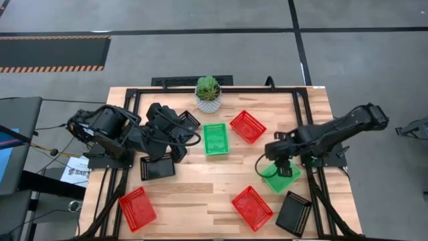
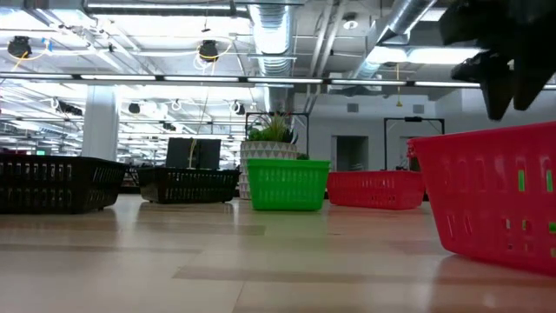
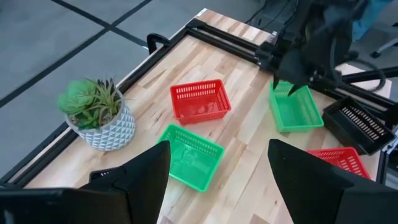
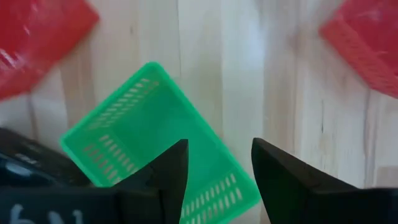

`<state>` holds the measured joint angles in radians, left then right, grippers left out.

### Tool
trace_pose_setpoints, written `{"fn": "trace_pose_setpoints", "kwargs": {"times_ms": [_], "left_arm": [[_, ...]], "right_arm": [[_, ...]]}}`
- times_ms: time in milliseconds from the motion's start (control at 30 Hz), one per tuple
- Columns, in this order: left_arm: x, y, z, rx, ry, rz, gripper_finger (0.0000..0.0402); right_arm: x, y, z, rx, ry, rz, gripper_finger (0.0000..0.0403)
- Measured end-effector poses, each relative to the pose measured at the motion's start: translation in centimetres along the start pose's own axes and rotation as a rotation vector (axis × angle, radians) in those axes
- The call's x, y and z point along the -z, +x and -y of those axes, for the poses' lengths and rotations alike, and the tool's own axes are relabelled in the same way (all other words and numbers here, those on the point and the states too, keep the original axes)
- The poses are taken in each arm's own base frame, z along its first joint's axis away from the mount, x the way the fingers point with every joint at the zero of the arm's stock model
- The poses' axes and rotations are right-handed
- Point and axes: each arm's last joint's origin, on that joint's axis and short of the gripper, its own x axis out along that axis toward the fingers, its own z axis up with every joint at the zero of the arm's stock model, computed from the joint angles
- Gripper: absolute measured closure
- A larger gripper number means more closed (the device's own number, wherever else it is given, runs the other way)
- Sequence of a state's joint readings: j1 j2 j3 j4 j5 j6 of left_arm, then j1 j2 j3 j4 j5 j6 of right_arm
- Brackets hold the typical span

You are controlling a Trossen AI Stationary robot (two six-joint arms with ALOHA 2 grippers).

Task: Stack baskets by color
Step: Stack the right green bin on the left green bin

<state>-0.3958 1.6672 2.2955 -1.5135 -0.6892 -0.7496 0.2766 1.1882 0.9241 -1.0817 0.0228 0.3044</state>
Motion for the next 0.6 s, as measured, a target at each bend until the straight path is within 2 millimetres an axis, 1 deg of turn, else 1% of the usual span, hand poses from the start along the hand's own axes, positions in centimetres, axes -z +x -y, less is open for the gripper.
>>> {"fn": "trace_pose_setpoints", "kwargs": {"times_ms": [233,467,600], "left_arm": [[0.1,0.1,0.1,-0.003,-0.013,-0.002,0.0143],[0.1,0.1,0.0,-0.005,-0.019,0.0,0.0143],[0.1,0.1,0.1,-0.005,-0.019,-0.001,0.0143]], "right_arm": [[-1.2,3.5,-1.5,0.03,-0.166,-0.145,0.0203],[-2.0,6.5,-1.6,0.08,-0.239,-0.251,0.0211],[-2.3,7.7,-1.7,0.086,-0.253,-0.289,0.0229]]}}
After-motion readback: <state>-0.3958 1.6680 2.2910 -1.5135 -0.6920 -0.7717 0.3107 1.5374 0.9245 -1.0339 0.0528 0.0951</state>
